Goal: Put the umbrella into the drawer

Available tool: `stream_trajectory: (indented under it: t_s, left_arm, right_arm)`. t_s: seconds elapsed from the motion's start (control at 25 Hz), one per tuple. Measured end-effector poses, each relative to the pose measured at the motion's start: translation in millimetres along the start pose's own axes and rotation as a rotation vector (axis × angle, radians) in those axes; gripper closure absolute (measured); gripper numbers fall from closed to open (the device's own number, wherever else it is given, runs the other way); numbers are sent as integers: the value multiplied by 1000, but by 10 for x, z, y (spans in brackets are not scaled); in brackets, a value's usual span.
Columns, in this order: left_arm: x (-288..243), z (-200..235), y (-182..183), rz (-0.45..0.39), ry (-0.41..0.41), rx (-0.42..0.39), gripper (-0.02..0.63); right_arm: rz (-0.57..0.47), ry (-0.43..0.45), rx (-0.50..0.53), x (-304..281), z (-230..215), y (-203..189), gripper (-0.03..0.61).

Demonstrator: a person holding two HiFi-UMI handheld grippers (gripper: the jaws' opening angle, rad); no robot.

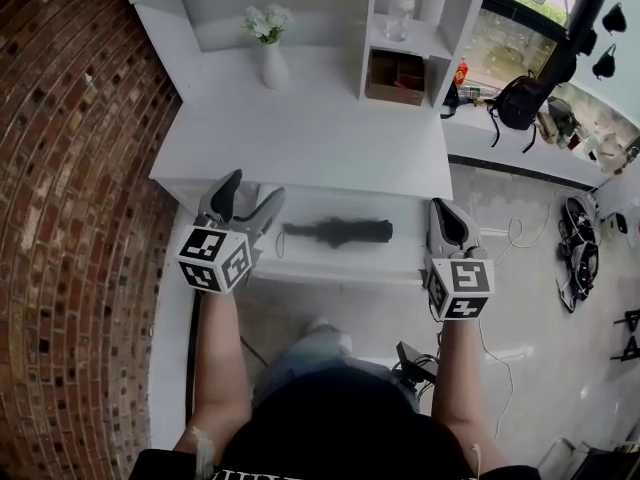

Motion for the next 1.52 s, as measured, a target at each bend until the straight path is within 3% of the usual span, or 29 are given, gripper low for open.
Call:
stream_trajectory:
  t_s: [0.12, 0.36, 0.96, 1.52]
  left_arm:
    - [110, 117, 111, -54, 43, -6, 352]
    - [226, 262, 458, -221, 142, -106, 614]
    - [65, 268, 944, -322, 99, -250, 617]
    - [-97, 198, 1066, -349, 60, -327, 617]
  right_arm:
    - [-14, 3, 28, -5, 91, 94, 575]
    - [-60, 4, 119, 3, 205, 375, 575]
    - [-259, -37, 160, 111, 308, 1010, 575]
    - [-275, -89, 175, 156, 288, 1108, 575]
Point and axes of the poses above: the fingertips, and each gripper's own axes: x backward along the fingers, z to its left, y out of its top, the point moved 3 cm from there along x, backward along the fingers, and after that the axes turned 10 degrees about -x, right-handed, at the moved point
